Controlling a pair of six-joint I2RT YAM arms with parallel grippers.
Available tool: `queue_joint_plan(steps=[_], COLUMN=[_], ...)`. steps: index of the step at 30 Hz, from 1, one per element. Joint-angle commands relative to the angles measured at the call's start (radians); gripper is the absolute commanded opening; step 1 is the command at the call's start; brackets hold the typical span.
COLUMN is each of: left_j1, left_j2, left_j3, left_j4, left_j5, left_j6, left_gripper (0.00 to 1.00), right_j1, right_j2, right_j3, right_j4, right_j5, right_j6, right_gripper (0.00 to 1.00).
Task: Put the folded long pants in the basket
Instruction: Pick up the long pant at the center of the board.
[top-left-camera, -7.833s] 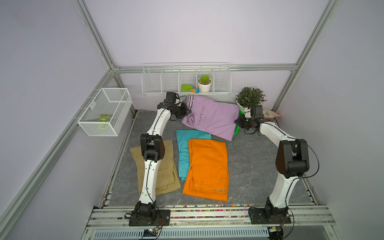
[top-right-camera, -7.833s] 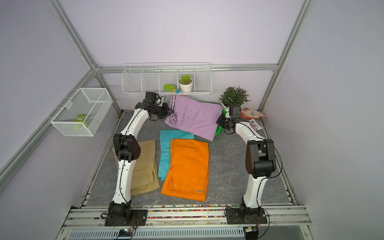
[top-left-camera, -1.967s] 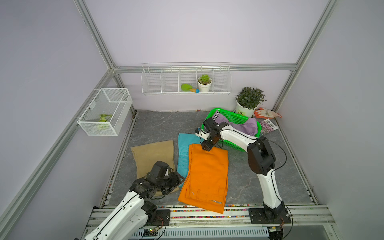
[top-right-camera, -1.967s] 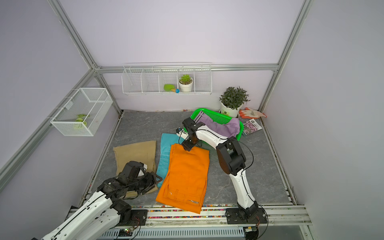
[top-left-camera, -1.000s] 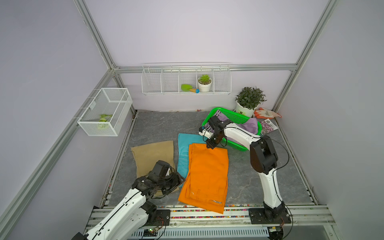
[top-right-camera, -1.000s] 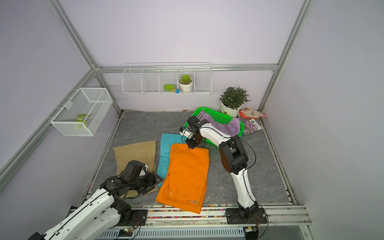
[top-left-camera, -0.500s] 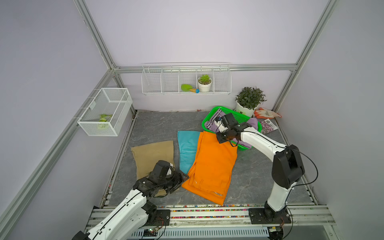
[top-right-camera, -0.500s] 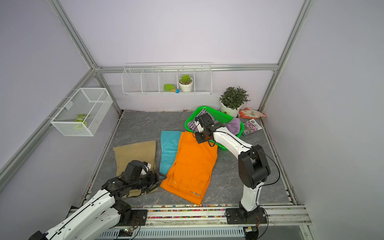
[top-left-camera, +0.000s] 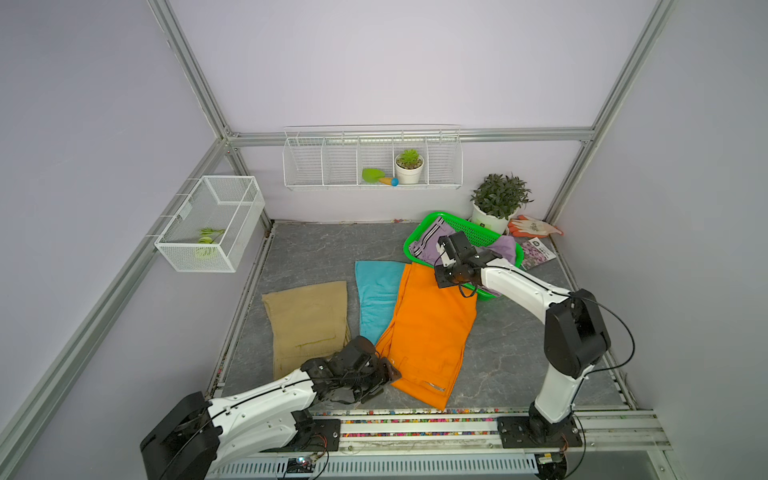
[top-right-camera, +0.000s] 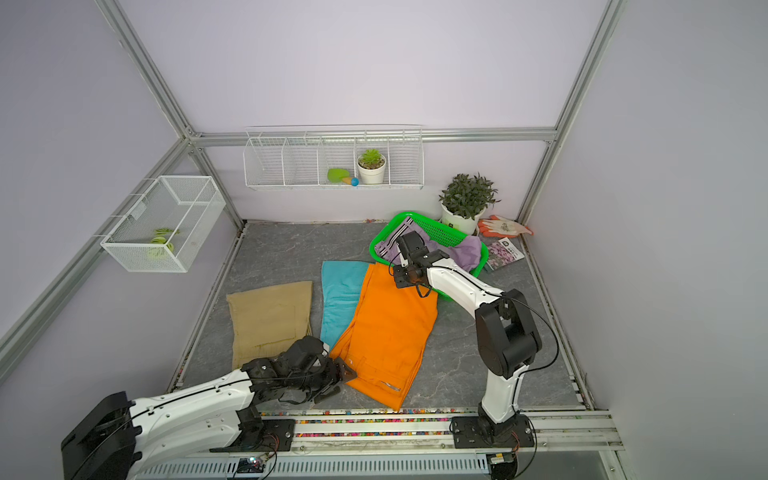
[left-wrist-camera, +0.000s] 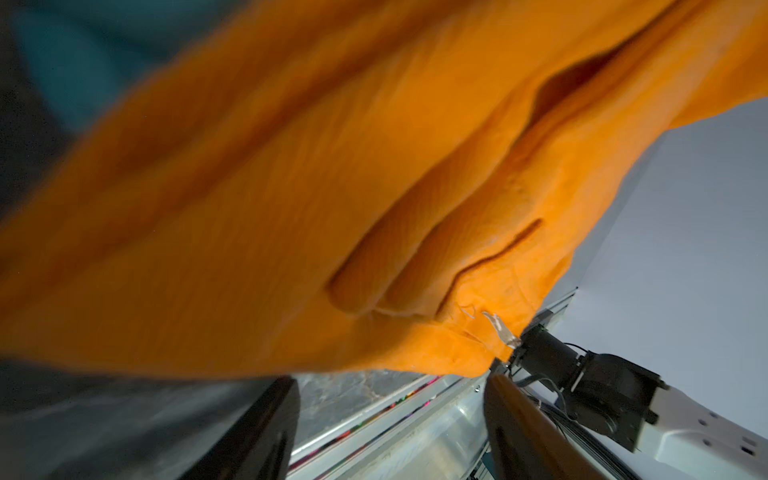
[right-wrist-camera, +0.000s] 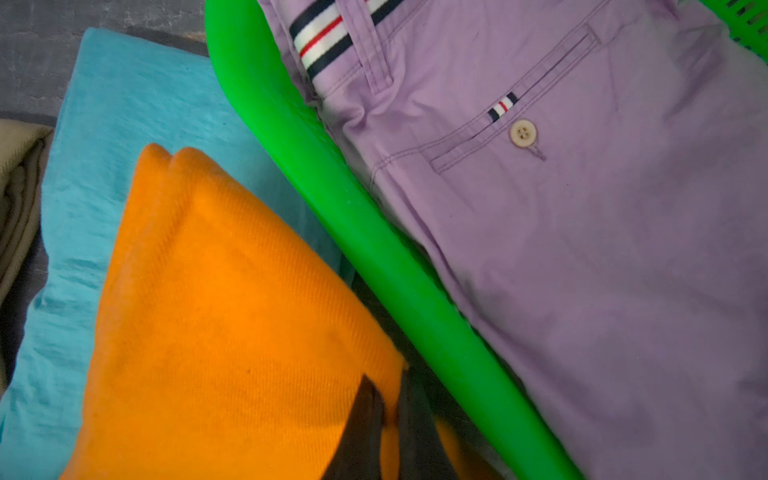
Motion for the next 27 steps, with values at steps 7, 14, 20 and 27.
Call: queue_joint_plan(steps=[7, 14, 20, 27], left_j1=[-0.056, -0.063, -0.063, -0.062], left_j2=[0.200, 0.258, 0.394, 0.426], left_j3=[0.028, 0.063, 0.167, 0.201], left_j4=[0.194, 0.100, 0.045, -0.016], left_j5=[-0.075, -0.143, -0.184, -0.239], left_j6=[-0.123, -0.129, -0.087, -0.073], left_gripper=[0.66, 0.54, 0.46, 0.27], right_j1=[-0.002, -0.002, 0.001, 0.001], right_j2=[-0.079, -0.080, -0.091, -0.114], right_j3=[-0.043, -0.047, -0.056, -0.071], right_j4=[0.046, 0.043, 0.043, 0.032], right_j5=[0.026, 0.009, -0.002, -0.020], right_j6=[0.001, 0.003, 0.003, -0.015], right_gripper=[0.00, 0.00, 0.00, 0.00])
